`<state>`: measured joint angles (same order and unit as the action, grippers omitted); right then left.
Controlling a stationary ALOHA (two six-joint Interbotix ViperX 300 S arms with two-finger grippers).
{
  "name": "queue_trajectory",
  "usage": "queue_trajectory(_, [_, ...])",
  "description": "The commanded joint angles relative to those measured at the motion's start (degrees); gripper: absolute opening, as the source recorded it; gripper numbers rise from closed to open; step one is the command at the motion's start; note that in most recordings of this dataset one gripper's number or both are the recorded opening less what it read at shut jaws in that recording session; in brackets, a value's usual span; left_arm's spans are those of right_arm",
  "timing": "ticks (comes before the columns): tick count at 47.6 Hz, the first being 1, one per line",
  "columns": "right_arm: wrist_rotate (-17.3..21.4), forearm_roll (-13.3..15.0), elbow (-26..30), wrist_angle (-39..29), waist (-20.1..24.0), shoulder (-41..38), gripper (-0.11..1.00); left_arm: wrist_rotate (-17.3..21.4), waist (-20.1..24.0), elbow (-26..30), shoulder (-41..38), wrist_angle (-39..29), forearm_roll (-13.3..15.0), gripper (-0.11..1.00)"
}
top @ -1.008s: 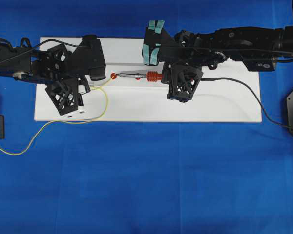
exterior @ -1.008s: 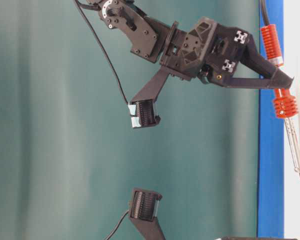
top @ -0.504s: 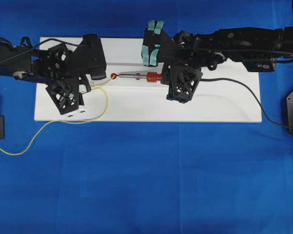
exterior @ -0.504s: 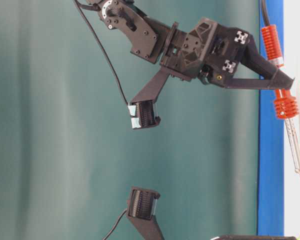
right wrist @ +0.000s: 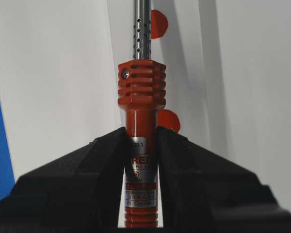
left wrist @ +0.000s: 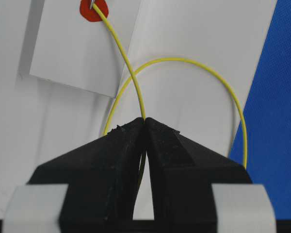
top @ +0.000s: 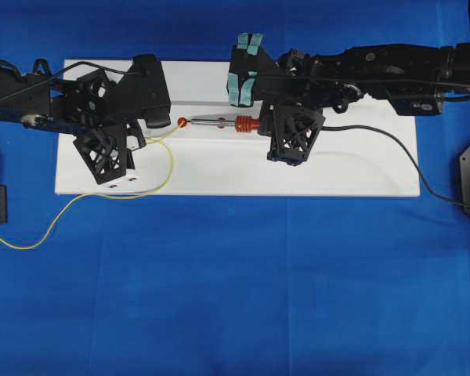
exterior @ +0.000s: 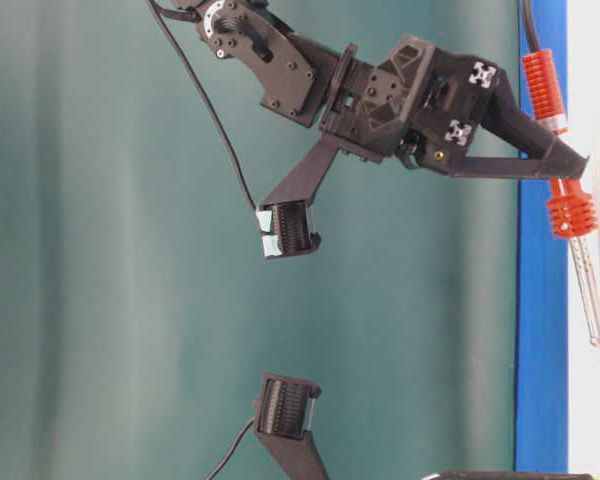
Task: Touch the tip of the soldering iron to the tip of the solder at the mark.
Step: 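Hold the iron tip against the wire tip at the left dot, then lift both tools away from the left dot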
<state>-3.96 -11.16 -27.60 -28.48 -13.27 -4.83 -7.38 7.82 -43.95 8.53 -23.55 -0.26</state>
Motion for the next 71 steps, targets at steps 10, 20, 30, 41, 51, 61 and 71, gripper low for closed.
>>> queue_trajectory(10, [-0.1, 0.0, 1.5, 0.3, 0.1, 0.6, 0.06, -0.1, 0.1, 1.1, 0.6, 0.2, -0.1, 0.03])
queue_trajectory(20, [-0.1, 0.0, 1.4, 0.4, 0.1, 0.6, 0.06, -0.1, 0.1, 1.1, 0.7, 0.2, -0.1, 0.03])
queue_trajectory(30, [-0.1, 0.0, 1.5, 0.4, 0.1, 0.6, 0.06, -0.1, 0.1, 1.1, 0.7, 0.1, -0.2, 0.03])
queue_trajectory(41, [-0.1, 0.0, 1.5, 0.4, 0.1, 0.6, 0.06, -0.2, 0.1, 1.1, 0.7, 0.1, -0.1, 0.03])
queue_trajectory(51, [0.0, 0.0, 1.3, 0.4, 0.1, 0.6, 0.06, 0.0, 0.1, 1.2, 1.1, -0.2, -0.1, 0.03])
queue_trajectory(61, [0.0, 0.1, 1.3, 0.4, 0.1, 0.6, 0.06, -0.1, 0.1, 3.1, 1.5, -4.6, -0.1, 0.03])
queue_trajectory(71, [-0.1, 0.1, 1.4, 0.4, 0.1, 0.6, 0.06, -0.4, -1.0, 3.6, 4.6, -7.4, -0.1, 0.03])
